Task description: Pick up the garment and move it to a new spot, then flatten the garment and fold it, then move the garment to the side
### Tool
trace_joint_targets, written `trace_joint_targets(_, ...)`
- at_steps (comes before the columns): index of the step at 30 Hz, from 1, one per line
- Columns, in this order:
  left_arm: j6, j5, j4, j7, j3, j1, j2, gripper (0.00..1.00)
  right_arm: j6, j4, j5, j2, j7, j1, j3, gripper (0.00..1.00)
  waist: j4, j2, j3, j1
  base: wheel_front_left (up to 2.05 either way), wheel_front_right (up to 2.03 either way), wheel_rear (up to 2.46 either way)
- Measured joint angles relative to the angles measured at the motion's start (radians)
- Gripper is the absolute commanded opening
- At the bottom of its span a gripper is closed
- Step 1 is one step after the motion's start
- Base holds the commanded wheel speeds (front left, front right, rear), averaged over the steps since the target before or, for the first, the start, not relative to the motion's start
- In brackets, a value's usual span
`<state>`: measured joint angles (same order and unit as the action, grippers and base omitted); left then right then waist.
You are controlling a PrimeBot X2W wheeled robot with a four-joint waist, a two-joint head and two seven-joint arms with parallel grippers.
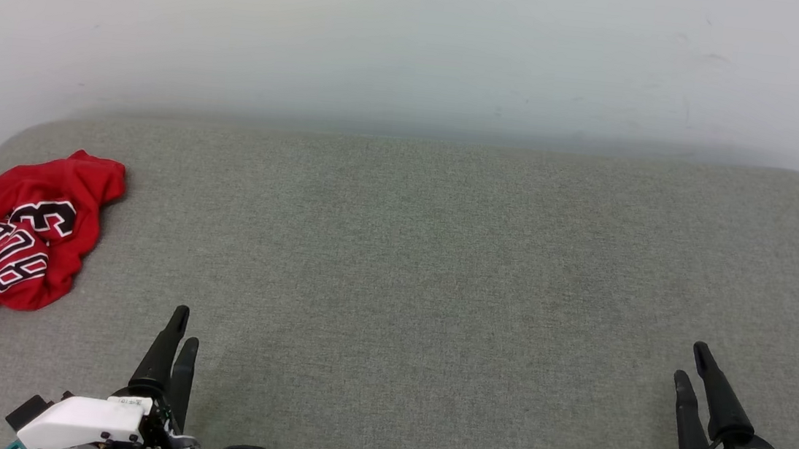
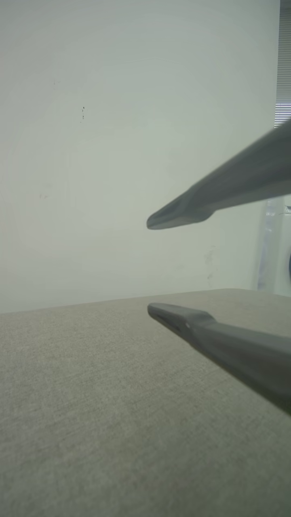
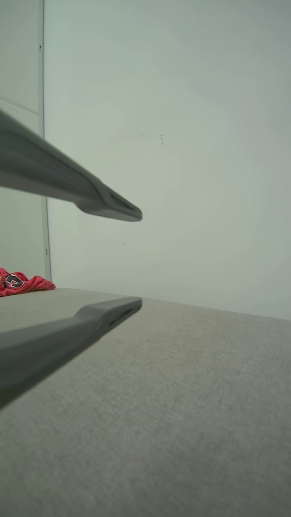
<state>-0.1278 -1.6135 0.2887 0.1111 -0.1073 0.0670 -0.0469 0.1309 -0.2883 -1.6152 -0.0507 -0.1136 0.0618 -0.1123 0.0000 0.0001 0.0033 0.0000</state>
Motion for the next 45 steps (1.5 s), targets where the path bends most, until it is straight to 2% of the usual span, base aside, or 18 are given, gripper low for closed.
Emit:
trace_joint_targets(5, 0.000, 0.017, -0.011, -0.024, 0.004, -0.006, 0.002, 1.00, 0.000, 0.002, 0.024, 0.001, 0.025, -0.005, 0.003, 1.00, 0.000, 0.0000, 0.001, 0.0000, 0.00, 0.00, 0.00)
trace_joint_targets(12, 0.002, 0.122, -0.041, -0.058, -0.008, -0.006, 0.001, 1.00, 0.000, 0.043, 0.137, 0.001, 0.058, -0.005, -0.005, 1.00, 0.000, 0.0000, 0.005, 0.0000, 0.00, 0.00, 0.00)
trace_joint_targets(34, 0.113, 0.572, -0.175, -0.147, 0.042, -0.011, 0.001, 1.00, 0.000, 0.168, 0.659, 0.002, 0.149, -0.022, 0.041, 1.00, 0.002, 0.0000, 0.012, 0.0000, 0.00, 0.00, 0.00)
trace_joint_targets(45, 0.154, 0.774, -0.199, -0.185, 0.085, -0.021, 0.000, 1.00, 0.000, 0.188, 0.850, 0.001, 0.185, -0.031, 0.060, 1.00, 0.006, 0.0000, 0.013, 0.0000, 0.00, 0.00, 0.00)
